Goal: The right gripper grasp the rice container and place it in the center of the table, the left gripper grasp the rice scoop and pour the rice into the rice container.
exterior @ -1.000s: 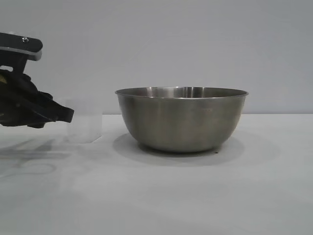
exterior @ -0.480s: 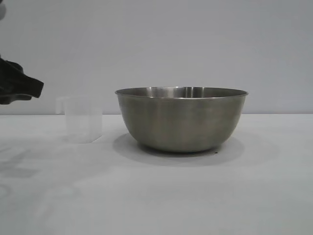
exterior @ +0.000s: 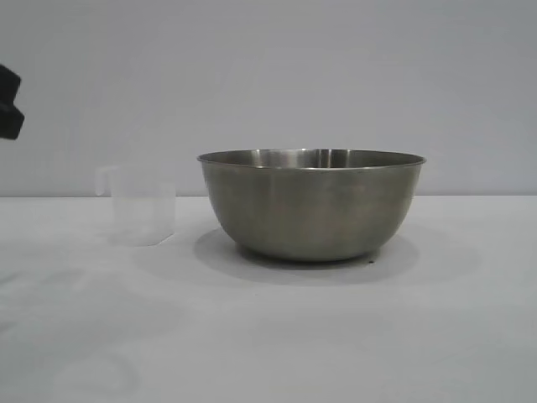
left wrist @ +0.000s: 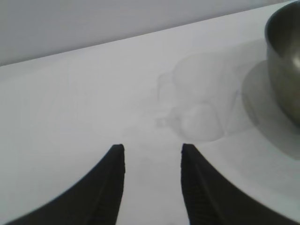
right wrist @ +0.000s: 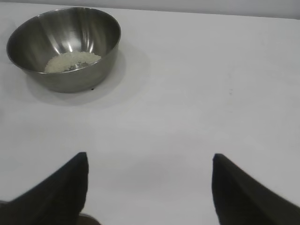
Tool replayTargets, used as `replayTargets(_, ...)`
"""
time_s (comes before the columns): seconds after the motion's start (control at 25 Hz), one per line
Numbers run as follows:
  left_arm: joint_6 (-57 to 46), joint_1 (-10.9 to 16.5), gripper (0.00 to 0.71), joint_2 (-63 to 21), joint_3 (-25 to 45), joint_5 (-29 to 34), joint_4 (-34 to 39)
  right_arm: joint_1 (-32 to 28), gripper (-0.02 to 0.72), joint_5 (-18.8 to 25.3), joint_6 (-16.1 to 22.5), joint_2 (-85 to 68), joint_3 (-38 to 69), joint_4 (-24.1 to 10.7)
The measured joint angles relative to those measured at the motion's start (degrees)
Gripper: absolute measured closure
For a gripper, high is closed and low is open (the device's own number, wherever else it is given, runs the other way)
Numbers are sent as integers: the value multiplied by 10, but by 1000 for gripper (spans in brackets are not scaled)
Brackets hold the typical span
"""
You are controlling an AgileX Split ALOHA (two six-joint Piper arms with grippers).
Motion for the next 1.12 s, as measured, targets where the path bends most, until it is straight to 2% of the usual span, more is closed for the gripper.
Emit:
replayTargets(0.16,0,0,481,-69,0,70,0,0,223,0,0,0,0,0)
replayTargets(0.2,0,0,426,-85,0,82,0,0,223,0,0,0,0,0)
replayTargets(0.24,-2,0,423,-97,1,96,0,0,223,0,0,0,0,0)
replayTargets(0.36,-21,0,281,-138,3,134,0,0,223,0,0,0,0,0)
replayTargets(0.44,-30,0,219,-166,0,176,-3,0,223,0,0,0,0,0)
replayTargets(0.56,-29,0,231,-208,-16,246,-1,0,223,0,0,0,0,0)
replayTargets(0.6,-24,0,190,-224,-23,272,1,0,223,0,0,0,0,0)
replayTargets(0.84,-5,0,205,-319,-84,429,16,0,223,0,0,0,0,0)
replayTargets(1.12,-2,0,205,-417,-127,630,76,0,223,0,0,0,0,0)
